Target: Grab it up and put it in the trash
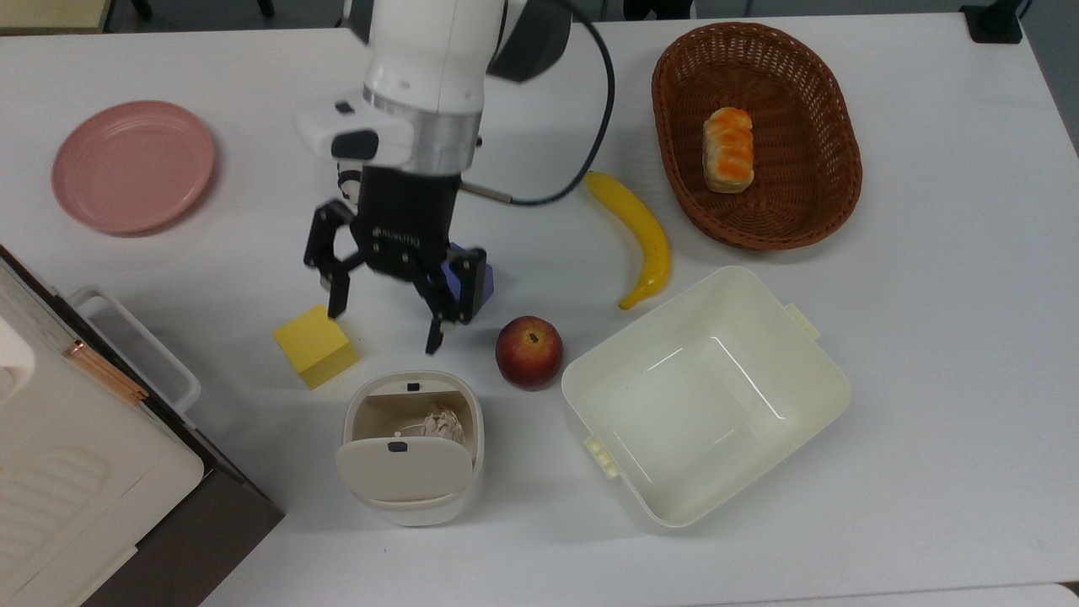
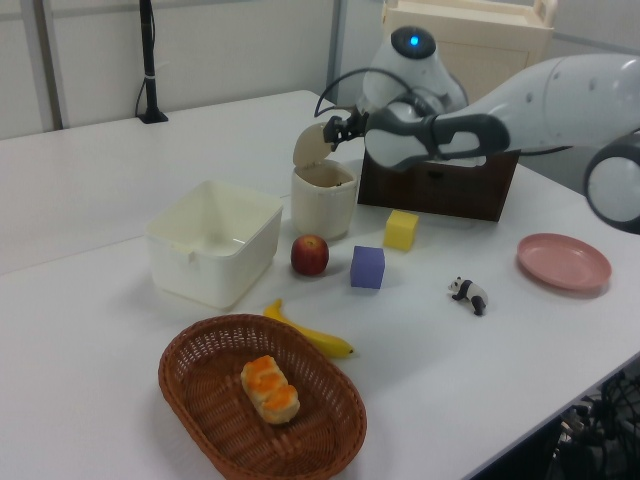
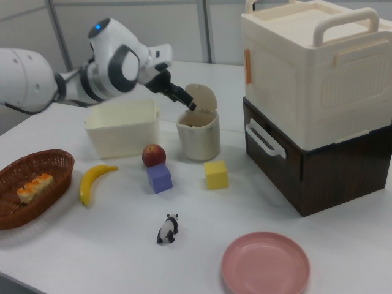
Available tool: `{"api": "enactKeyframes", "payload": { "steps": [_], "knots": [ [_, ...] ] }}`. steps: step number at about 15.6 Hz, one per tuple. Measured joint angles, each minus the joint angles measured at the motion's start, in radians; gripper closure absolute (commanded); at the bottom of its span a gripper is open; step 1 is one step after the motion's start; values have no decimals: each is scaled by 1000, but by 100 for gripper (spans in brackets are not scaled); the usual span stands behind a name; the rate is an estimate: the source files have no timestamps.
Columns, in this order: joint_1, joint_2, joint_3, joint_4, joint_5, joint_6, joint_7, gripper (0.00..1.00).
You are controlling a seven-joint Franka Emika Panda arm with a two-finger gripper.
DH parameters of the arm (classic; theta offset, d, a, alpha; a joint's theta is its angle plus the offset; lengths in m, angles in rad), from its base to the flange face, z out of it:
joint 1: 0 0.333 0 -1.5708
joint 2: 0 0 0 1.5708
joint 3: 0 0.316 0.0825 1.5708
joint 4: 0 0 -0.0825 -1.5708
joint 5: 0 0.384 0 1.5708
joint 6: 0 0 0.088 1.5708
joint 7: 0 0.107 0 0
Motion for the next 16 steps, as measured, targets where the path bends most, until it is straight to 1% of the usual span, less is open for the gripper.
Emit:
{"api": "enactKeyframes", "payload": {
  "steps": [4,5,6,10,12,14,16],
  "knots": [
    [6,-121,57,-20,14,-316,-37,0],
    [10,-147,66,-24,34,-389,-66,0],
    [23,-183,73,-29,86,-495,-126,0],
    [38,-276,69,-32,251,-760,-316,0],
    [38,-324,49,-32,323,-848,-372,0],
    [37,-364,27,-34,354,-907,-396,0],
    [37,-391,16,-40,359,-930,-402,0]
  ]
}}
